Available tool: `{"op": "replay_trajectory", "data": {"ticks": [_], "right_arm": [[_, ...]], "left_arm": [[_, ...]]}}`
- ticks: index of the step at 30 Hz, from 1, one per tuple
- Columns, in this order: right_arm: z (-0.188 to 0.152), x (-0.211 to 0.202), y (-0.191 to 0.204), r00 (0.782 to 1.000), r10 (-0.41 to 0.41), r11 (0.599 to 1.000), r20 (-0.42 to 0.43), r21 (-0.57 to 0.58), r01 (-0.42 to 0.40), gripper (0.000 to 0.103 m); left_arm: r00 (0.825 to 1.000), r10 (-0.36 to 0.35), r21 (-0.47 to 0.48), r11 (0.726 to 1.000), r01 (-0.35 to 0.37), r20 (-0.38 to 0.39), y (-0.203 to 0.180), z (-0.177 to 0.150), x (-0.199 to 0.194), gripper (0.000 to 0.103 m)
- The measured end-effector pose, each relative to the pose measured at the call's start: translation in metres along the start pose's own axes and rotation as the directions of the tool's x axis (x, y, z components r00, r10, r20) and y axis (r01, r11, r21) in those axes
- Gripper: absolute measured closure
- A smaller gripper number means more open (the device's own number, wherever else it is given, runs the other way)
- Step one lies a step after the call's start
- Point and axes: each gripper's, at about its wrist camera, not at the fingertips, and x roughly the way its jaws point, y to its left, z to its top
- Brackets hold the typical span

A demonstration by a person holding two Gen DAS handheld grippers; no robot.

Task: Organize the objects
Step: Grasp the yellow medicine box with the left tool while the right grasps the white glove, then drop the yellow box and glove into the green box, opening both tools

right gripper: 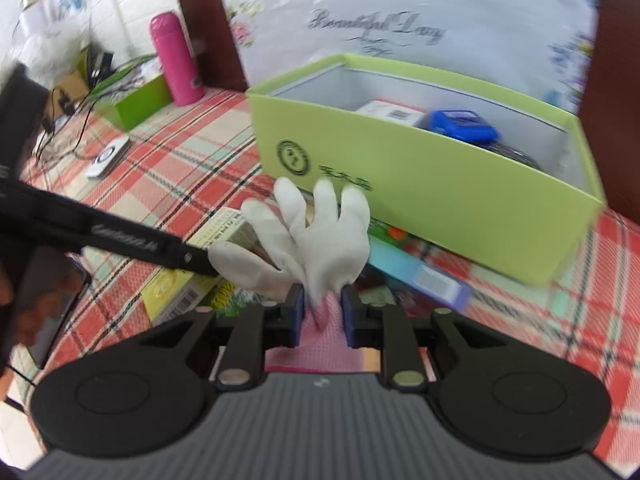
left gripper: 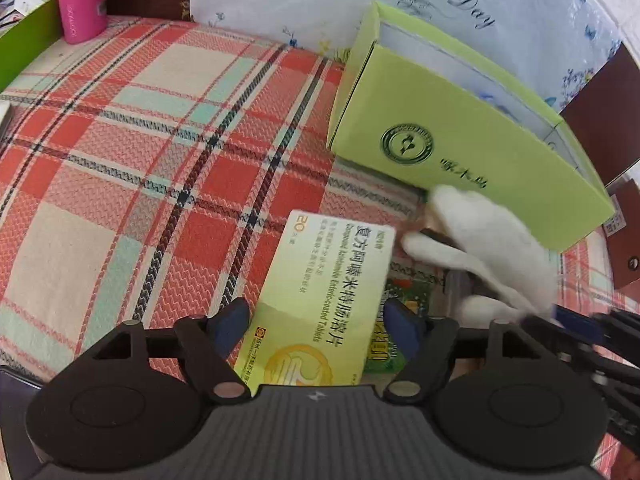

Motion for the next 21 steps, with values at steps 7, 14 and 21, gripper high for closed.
{"op": "replay_trajectory", "data": {"ticks": [7,14,21], "right_arm": [[-0.014,-0.034,-0.007,1.0,-0.018,0.997,0.022,0.076,0.016,0.084],[-0.01,-0.059,0.001,0.996,-0.019,0.998,0.092,0.06,0.014,0.084],[0.007,-0.083,0.003,0.984,-0.031,0.999,0.173,0.039,0.025,0.084]], "left_arm": [[0.999,-0.039,-0.043,0.998,0.039,0.014,0.012,-0.008,0.001,0.03],[0.99,-0.1,-0.028,0.994,0.104,0.095,0.002,-0.009,-0.044,0.031],[0.954,-0.182,0.004,0.983,0.186,0.239,-0.021,0.016,-0.095,0.031]]}}
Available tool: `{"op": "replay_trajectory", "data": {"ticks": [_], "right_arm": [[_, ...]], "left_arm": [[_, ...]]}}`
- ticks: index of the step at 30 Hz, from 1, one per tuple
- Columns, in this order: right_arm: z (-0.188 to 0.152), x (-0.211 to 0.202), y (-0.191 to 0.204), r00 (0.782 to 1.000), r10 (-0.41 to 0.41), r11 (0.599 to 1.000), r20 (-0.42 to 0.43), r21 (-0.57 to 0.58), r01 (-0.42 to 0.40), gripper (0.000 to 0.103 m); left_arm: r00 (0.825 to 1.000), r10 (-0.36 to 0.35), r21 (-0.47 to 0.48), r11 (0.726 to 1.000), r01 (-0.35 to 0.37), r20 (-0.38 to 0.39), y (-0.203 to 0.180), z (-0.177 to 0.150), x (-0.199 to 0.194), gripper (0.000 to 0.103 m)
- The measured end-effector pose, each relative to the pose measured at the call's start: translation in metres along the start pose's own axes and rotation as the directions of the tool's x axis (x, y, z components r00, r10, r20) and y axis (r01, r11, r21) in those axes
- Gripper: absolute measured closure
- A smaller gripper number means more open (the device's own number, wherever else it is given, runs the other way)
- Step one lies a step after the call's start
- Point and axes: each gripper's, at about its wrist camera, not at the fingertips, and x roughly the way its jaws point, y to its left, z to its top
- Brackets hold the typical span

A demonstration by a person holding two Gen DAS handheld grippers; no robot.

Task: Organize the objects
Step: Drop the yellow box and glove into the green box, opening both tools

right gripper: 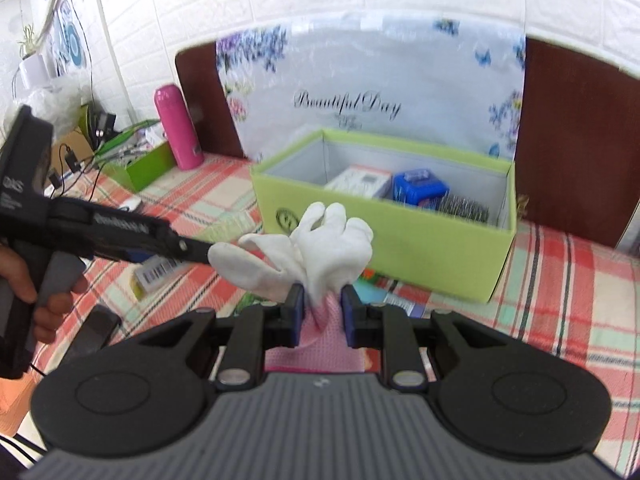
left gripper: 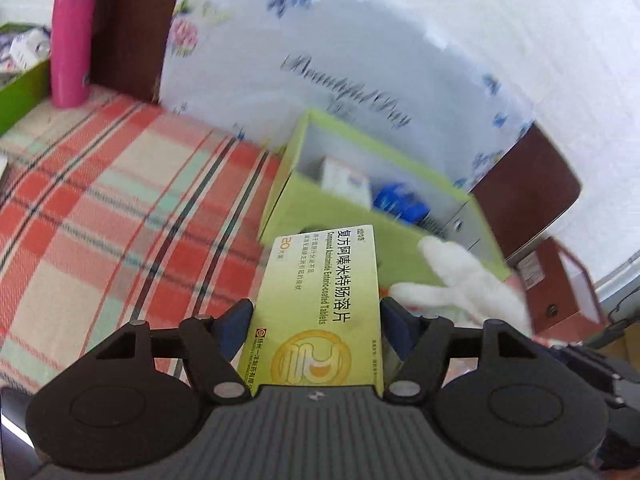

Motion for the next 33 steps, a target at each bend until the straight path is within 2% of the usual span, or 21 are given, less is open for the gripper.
{"op": "replay_trajectory", "data": {"ticks": [8,16,25,31,33], "right_arm": [[0.031,-0.018,-0.013,0.994,-0.044,0.999,0.104,-0.011,0.045,0.084],[0.062,-0.017,-0.039,0.98,-0.106,0.994,0.167,0.004,0.107,0.084],[0.082,0.021,-0.065,0.974,-0.161,0.986,0.159,-0.028,0.167,0.083],[0.091,0.052,-0.081,0.977,-0.171,0.983,0.128,-0.048,0.179,0.083],[0.091,0.063,-0.083,0.979,-0.168,0.983,0.116,-0.056,0.175,0.081]], "left_arm": [[0.988,-0.108,0.043,0.994,0.104,0.106,-0.041,0.042,-0.015,0.031],[0.976,-0.17,0.077,0.984,0.161,0.133,-0.073,0.081,0.007,0.031],[0.979,-0.168,0.064,0.985,0.161,0.119,-0.088,0.109,0.058,0.031],[0.985,-0.142,0.047,0.989,0.138,0.095,-0.084,0.115,0.092,0.031],[0.989,-0.118,0.025,0.993,0.116,0.091,-0.079,0.114,0.101,0.026]]}}
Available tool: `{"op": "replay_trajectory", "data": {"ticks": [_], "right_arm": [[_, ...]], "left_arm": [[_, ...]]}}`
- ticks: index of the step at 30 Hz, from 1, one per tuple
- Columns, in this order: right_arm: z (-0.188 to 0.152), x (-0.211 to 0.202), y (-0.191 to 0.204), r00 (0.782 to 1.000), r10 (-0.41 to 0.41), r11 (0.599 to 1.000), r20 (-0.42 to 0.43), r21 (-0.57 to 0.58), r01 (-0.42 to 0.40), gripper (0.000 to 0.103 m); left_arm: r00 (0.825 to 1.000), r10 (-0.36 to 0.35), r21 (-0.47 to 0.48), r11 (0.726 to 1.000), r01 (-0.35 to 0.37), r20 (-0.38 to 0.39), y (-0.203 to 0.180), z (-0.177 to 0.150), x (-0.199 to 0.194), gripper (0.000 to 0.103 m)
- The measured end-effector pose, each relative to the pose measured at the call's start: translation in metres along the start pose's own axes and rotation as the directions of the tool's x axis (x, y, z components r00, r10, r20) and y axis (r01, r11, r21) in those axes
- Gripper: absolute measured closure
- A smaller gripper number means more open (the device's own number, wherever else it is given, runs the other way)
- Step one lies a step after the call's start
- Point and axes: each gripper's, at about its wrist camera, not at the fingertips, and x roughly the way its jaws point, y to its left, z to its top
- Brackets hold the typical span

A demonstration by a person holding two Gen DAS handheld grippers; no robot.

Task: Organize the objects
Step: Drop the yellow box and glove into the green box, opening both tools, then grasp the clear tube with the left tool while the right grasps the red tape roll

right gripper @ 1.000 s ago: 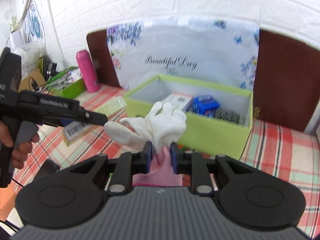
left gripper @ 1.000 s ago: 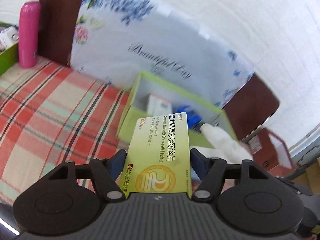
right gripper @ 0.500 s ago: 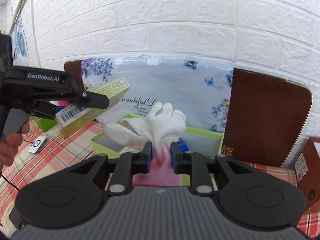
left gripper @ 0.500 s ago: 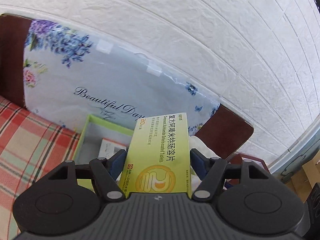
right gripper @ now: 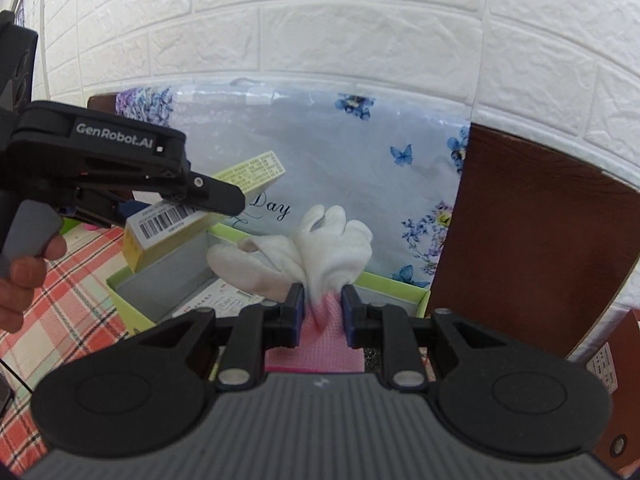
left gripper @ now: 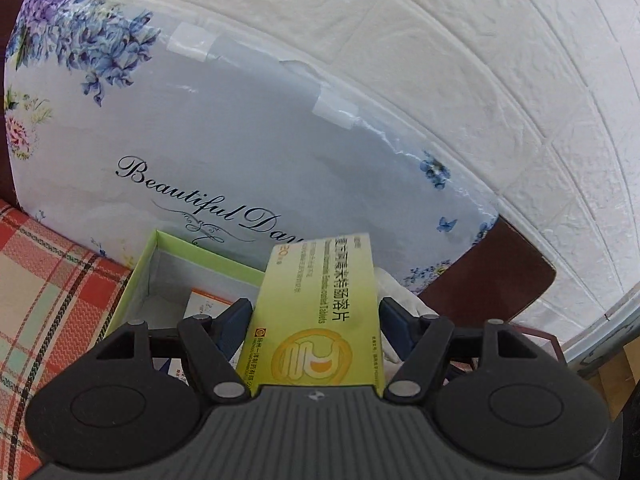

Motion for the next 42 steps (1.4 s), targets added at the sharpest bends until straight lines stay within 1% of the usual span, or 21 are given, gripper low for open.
{"op": "replay_trajectory", "data": {"ticks": [1,2,3,4,5,6,8,10,13,17,23,29,38,42], "right_arm": [[-0.002,0.006,0.0,1.0,0.0,1.0,-0.006,-0.003,0.0,0.077],[-0.004,0.012,0.001,1.0,0.0,1.0,-0.014,-0.006,0.0,0.057],[-0.007,0.019,0.001,0.999,0.003,1.0,-0.033,-0.007,-0.003,0.044],[-0.011,0.025,0.001,0.998,0.009,1.0,-0.057,-0.004,-0.009,0.029],[-0.015,0.03,0.002,0.997,0.014,1.0,-0.074,-0.004,-0.014,0.023],[-0.02,0.032,0.004,0.996,0.01,1.0,-0.084,-0.009,-0.011,0.022],[-0.029,0.032,0.008,0.996,-0.009,1.0,-0.093,-0.028,0.007,0.013],[-0.036,0.03,0.011,0.995,-0.018,0.999,-0.095,-0.04,0.014,0.009],[-0.038,0.021,0.012,0.996,-0.023,1.0,-0.087,-0.021,0.021,0.004],[-0.031,0.004,0.015,0.997,-0.029,0.999,-0.066,-0.016,0.028,0.0],[-0.025,-0.026,0.021,0.999,-0.024,1.0,-0.032,-0.001,0.024,0.0],[-0.035,-0.058,0.029,1.0,-0.018,0.999,-0.017,0.031,0.018,0.0],[-0.061,-0.091,0.043,0.999,-0.006,0.998,-0.035,0.058,0.008,0.0],[-0.075,-0.1,0.05,0.998,-0.002,0.998,-0.058,0.057,0.005,0.0]], "left_arm": [[1.0,0.009,-0.011,1.0,-0.009,-0.016,0.005,-0.002,0.006,0.022],[0.999,0.017,-0.022,1.0,-0.018,-0.042,0.01,-0.004,0.011,0.019],[0.997,0.027,-0.037,0.999,-0.03,-0.078,0.015,-0.006,0.016,0.019],[0.993,0.034,-0.052,0.998,-0.04,-0.113,0.021,-0.009,0.02,0.019],[0.989,0.04,-0.07,0.996,-0.051,-0.143,0.027,-0.013,0.021,0.019],[0.987,0.045,-0.084,0.995,-0.059,-0.156,0.031,-0.016,0.02,0.019],[0.989,0.046,-0.097,0.993,-0.06,-0.144,0.037,-0.023,0.011,0.019],[0.991,0.047,-0.085,0.995,-0.058,-0.126,0.037,-0.026,0.002,0.019],[0.993,0.049,-0.077,0.995,-0.057,-0.107,0.036,-0.028,-0.012,0.019],[0.995,0.067,-0.067,0.995,-0.072,-0.079,0.029,-0.027,-0.032,0.019],[0.992,0.114,0.009,0.993,-0.114,-0.049,0.008,-0.027,-0.064,0.019],[0.981,0.183,0.075,0.981,-0.179,-0.057,-0.004,-0.039,-0.087,0.019],[0.977,0.196,0.092,0.978,-0.189,-0.081,-0.001,-0.069,-0.114,0.019],[0.968,0.22,0.076,0.974,-0.211,-0.121,0.012,-0.087,-0.121,0.019]]}}
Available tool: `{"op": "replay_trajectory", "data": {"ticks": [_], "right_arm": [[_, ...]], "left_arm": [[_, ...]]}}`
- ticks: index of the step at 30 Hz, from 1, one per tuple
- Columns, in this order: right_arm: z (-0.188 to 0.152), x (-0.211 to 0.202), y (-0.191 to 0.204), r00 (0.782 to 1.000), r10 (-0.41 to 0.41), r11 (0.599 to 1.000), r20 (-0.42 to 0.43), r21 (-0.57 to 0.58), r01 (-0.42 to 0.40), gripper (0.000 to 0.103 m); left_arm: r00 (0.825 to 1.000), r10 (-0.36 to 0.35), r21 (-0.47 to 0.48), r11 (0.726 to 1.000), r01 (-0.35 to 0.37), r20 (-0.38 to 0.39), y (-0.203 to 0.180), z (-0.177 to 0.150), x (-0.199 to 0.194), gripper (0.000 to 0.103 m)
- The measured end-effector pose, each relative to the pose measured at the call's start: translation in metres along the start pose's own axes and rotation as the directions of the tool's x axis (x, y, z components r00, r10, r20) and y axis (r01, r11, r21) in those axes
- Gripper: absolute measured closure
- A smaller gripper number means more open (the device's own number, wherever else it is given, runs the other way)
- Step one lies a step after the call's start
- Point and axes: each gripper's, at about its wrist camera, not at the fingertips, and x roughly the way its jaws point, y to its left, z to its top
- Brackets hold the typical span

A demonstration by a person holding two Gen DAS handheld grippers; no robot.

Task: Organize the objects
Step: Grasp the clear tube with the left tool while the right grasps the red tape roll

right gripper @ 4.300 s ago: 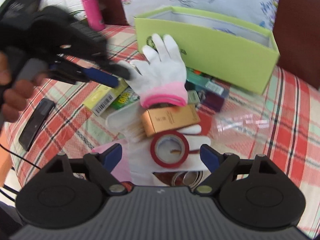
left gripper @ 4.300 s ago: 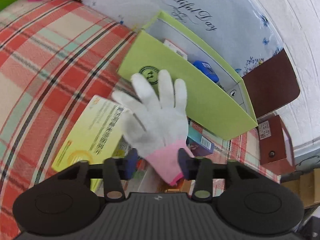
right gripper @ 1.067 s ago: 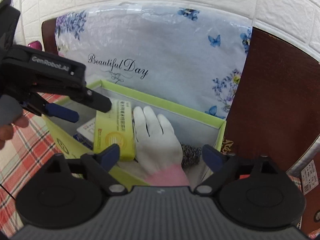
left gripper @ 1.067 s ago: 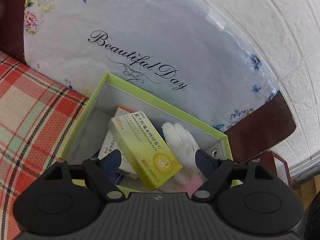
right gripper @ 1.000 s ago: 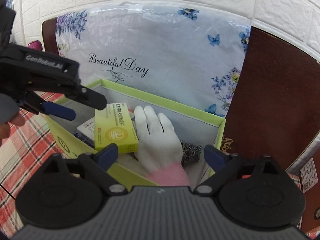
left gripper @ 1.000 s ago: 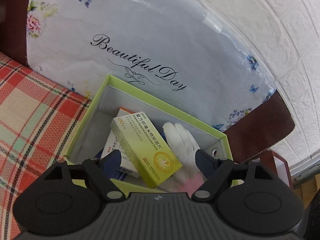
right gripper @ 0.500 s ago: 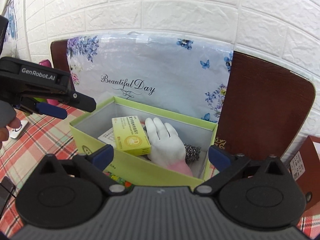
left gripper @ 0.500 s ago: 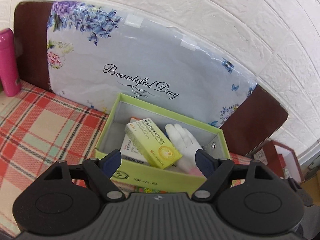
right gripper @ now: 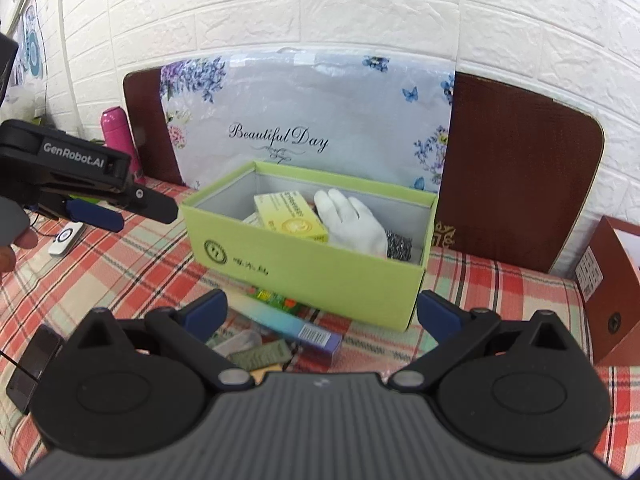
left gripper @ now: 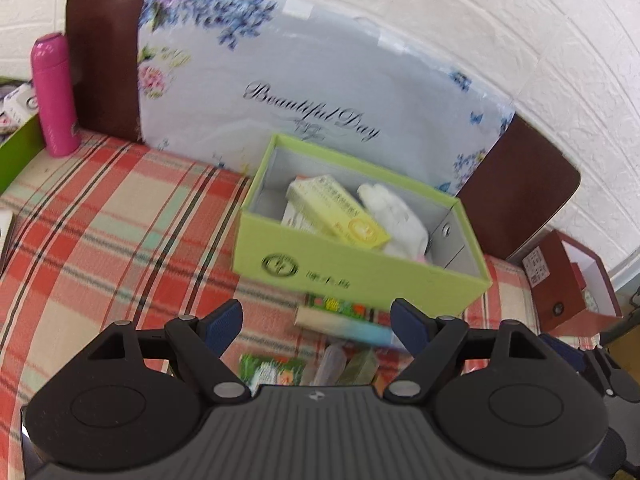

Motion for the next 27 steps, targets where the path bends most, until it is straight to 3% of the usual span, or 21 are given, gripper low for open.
{"op": "replay_trajectory", "data": {"ticks": [10,16,27], "right_arm": [[-0.047,-0.001,0.017,0.992,0.03,0.999,-0.126,-0.016,-0.032,0.0],[-0.066,0.007,0.029,0.979,0.062,0.997,-0.192,-0.027,-0.069,0.0],[-0.079,0.037,0.046,0.954,0.105,0.988,-0.281,-0.083,-0.133,0.016]], "left_arm": [[0.991,0.023,-0.033,0.999,-0.027,-0.129,0.03,-0.047,0.008,0.019],[0.979,-0.049,-0.047,0.998,0.04,-0.196,0.034,-0.066,0.023,0.019],[0.959,-0.108,0.002,0.994,0.112,-0.262,0.018,-0.08,0.053,0.037]]}}
